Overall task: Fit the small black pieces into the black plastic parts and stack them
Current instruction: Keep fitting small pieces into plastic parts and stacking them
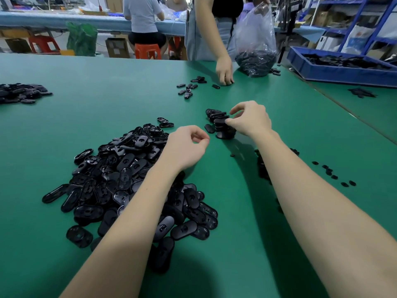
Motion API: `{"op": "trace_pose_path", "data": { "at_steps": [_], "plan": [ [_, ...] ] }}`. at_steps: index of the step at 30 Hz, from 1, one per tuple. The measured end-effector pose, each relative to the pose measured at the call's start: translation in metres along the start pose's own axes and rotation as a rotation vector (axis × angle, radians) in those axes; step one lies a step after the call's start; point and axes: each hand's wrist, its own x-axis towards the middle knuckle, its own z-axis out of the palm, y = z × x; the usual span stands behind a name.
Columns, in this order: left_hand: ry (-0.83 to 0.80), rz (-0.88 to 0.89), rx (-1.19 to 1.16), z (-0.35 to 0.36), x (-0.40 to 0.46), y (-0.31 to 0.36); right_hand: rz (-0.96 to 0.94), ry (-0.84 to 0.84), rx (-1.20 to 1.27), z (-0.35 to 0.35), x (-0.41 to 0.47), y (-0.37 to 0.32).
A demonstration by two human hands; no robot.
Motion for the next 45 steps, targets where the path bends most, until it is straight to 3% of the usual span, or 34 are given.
{"op": "trace_pose_path", "data": {
  "at_steps": [4,9,12,23,27,33,40,45],
  "plan": [
    [-0.009,-0.004,0.014,0.0,0.0,0.0,-0.055,-0.023,0.041,-0.008,-0.019,0.013],
    [-0.019,0.004,0.051,-0.001,-0.003,0.003,-0.155,-0.322,-0.02,-0.011,-0.05,0.023],
    [-0.033,-0.004,0.071,-0.001,-0.005,0.005,-0.189,-0.346,-0.039,-0.008,-0.056,0.024],
    [-0.054,-0.023,0.102,-0.003,-0.003,0.003,-0.017,-0.485,-0.341,-0.043,-0.063,0.023],
    [-0.064,-0.022,0.065,-0.002,-0.001,0.001,-0.178,-0.511,-0.255,-0.035,-0.068,0.006],
    [-0.051,-0.043,0.009,-0.008,0.001,0.003,-0.333,-0.845,-0.115,-0.014,-0.092,-0.03],
    [-0.037,-0.01,0.055,-0.009,0.0,0.002,-0.333,-0.844,-0.253,-0.003,-0.1,-0.045],
    [-0.037,-0.005,0.148,-0.009,-0.002,0.005,-0.334,-0.916,-0.213,0.0,-0.107,-0.05]
  ]
}}
